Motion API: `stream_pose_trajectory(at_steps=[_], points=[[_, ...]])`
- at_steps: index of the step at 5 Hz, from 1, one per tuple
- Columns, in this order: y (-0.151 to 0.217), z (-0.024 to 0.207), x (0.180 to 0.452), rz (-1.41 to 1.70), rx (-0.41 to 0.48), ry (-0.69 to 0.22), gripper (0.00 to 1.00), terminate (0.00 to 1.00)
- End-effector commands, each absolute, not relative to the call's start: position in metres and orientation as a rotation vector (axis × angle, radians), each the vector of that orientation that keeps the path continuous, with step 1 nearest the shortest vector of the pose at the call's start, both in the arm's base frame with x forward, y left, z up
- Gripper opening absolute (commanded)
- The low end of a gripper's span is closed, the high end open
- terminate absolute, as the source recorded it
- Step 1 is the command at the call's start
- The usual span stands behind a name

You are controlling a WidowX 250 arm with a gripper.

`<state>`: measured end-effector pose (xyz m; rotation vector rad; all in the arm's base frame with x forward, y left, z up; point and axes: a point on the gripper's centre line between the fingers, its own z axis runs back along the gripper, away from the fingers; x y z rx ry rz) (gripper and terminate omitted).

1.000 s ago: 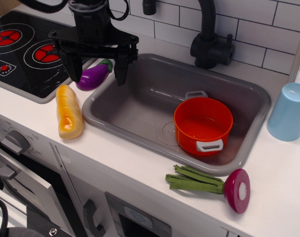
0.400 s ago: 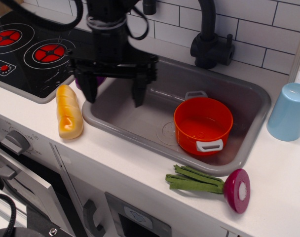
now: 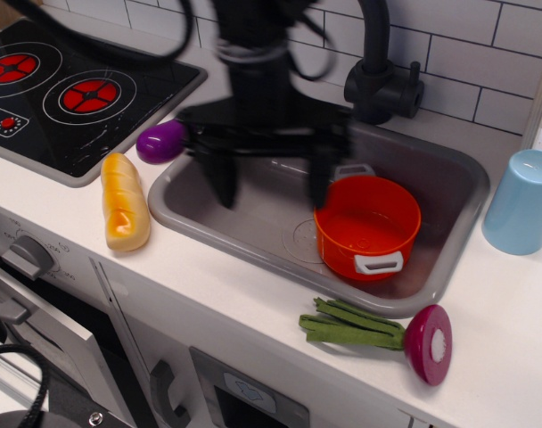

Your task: Put beet in pot sink

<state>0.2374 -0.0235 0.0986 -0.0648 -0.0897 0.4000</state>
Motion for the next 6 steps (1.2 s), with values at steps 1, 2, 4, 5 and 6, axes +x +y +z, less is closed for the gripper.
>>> stream_pose_trajectory(at_steps=[1,2,4,5,6], points=[[-0.077,0.108,0.224,0.296,-0.153,-0.165,1.00,0.00],[-0.103,0.104,0.221,0.282,-0.155,-0.144,1.00,0.00],[-0.128,0.085,0.220,0.259,-0.120,-0.154,1.00,0.00],[-0.130,0.072,0.217,0.243,-0.110,-0.146,1.00,0.00],[-0.137,0.063,0.213,0.234,-0.084,-0.161,1.00,0.00]])
